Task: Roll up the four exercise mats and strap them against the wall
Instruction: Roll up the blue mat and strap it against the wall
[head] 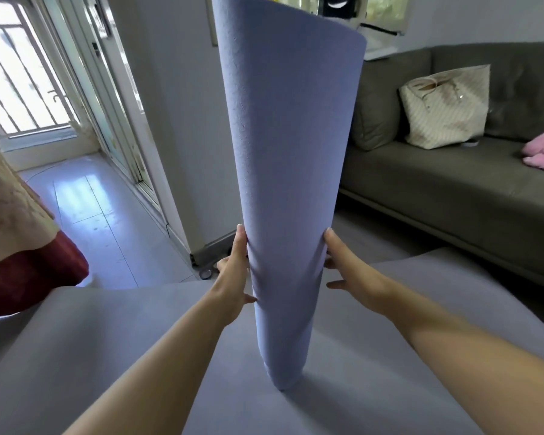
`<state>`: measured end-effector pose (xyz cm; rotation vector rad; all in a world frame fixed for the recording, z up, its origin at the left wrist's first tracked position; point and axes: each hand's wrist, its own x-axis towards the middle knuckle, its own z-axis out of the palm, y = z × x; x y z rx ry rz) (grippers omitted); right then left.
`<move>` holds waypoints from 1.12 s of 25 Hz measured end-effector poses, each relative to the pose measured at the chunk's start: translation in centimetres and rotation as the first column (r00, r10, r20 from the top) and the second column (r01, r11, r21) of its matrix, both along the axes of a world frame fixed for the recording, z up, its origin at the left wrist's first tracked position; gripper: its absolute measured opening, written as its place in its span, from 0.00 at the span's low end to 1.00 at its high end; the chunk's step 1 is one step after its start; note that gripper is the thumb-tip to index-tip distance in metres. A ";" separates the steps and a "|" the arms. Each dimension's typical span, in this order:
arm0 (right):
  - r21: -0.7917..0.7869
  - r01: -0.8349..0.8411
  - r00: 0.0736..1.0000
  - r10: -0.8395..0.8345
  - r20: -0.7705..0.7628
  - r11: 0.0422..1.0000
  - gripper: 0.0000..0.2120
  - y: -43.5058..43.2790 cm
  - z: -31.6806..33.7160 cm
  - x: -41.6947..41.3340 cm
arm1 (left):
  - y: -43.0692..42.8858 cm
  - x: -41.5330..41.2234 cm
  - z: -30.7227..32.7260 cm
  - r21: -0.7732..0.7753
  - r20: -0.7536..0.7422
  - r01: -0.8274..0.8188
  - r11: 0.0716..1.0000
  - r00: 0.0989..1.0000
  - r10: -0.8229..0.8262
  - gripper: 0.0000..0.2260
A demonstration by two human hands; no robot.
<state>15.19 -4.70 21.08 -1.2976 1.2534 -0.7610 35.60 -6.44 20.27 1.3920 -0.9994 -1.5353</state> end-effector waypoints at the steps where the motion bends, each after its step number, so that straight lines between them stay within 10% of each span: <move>1: 0.017 -0.002 1.000 0.002 0.013 1.000 0.51 -0.2 0.3 -0.1 | -0.2 0.1 0.5 -0.008 0.011 0.020 1.000 1.000 -0.020 0.37; 7: -0.138 0.109 0.992 -0.100 0.073 0.984 0.36 0.8 1.2 -0.6 | -0.2 0.9 3.0 -0.107 -0.073 0.064 0.992 0.995 -0.072 0.14; 11: -0.333 0.134 0.991 -0.132 0.028 0.933 0.18 1.1 3.9 -1.6 | -1.0 1.2 5.5 -0.317 0.043 0.074 0.945 0.997 -0.064 0.17; 16: -0.471 0.015 0.966 -0.133 -0.219 0.882 0.33 2.5 7.2 -1.1 | -0.2 2.0 9.8 -0.272 0.205 0.178 0.946 0.971 -0.124 0.15; 19: -0.372 -0.011 0.963 -0.090 -0.253 0.928 0.28 2.6 8.6 -1.4 | 0.6 2.4 12.3 -0.165 0.160 0.248 0.955 0.962 -0.222 0.27; 22: -0.048 0.084 0.996 -0.082 0.044 0.995 0.13 2.3 11.5 -2.6 | 1.4 2.7 13.8 -0.106 0.130 0.329 0.939 0.940 -0.315 0.36; 28: 0.294 -0.195 0.977 0.160 0.141 0.936 0.73 3.0 17.0 -3.9 | 3.2 2.2 16.7 -0.049 0.147 0.403 0.914 0.908 -0.393 0.43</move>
